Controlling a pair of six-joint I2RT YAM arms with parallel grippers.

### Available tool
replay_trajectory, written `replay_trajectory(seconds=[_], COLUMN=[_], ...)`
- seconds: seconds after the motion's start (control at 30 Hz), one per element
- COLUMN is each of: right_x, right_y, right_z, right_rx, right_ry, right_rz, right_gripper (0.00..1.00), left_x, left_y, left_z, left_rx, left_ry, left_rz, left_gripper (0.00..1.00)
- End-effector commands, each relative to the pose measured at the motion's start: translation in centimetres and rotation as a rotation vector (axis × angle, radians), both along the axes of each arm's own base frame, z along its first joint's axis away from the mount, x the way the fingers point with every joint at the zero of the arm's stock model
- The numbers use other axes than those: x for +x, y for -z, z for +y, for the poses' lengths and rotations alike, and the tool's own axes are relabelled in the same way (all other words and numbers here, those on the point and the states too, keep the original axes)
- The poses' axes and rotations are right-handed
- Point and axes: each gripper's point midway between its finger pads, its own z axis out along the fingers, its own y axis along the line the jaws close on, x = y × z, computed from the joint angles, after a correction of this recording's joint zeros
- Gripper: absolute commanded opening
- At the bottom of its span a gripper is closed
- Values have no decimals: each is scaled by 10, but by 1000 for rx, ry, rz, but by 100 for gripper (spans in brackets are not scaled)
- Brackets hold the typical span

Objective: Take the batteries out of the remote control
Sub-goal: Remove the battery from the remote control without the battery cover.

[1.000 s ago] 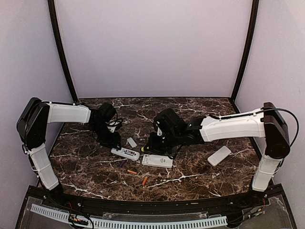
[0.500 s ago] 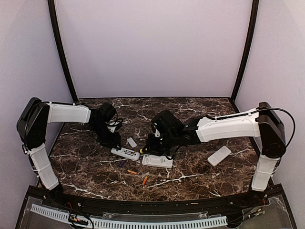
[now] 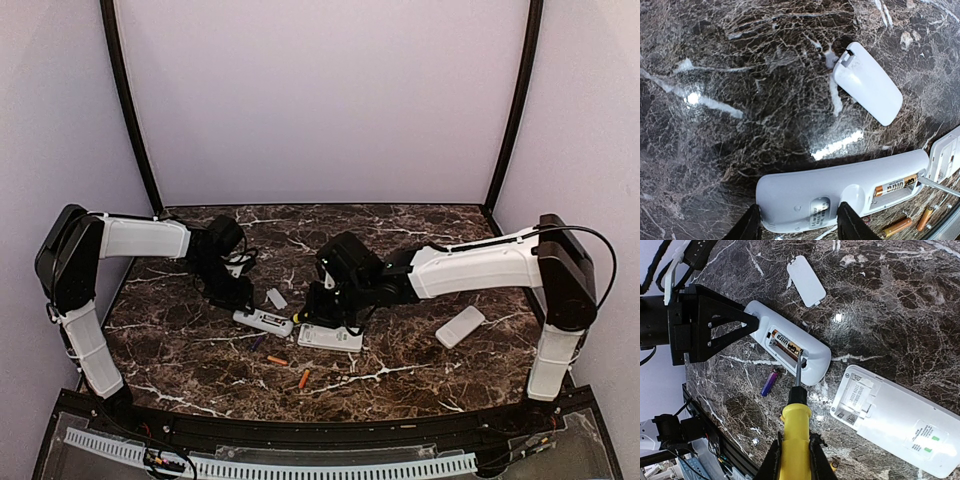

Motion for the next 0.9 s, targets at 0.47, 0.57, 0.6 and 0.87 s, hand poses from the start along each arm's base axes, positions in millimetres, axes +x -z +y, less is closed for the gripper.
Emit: replay_trajectory(seconds=[0.47, 0.57, 0.6, 0.87], right_x=[2, 2, 2, 9], right_y=[-19, -25, -27, -25], right_z=[28, 31, 30, -2], right_rx=[127, 154, 157, 19], right_ry=[-55, -64, -63, -12], right_rz=[-52, -64, -67, -128], right_gripper=[0, 0, 0, 0], left_x=[-20, -20, -20, -20], left_y=[10, 10, 10, 7], left_z=[-5, -5, -5, -9], left_rx=[4, 3, 4, -20], left_ry=[52, 51, 52, 63], left_rz=[60, 62, 62, 58], left_gripper=[49, 50, 50, 50])
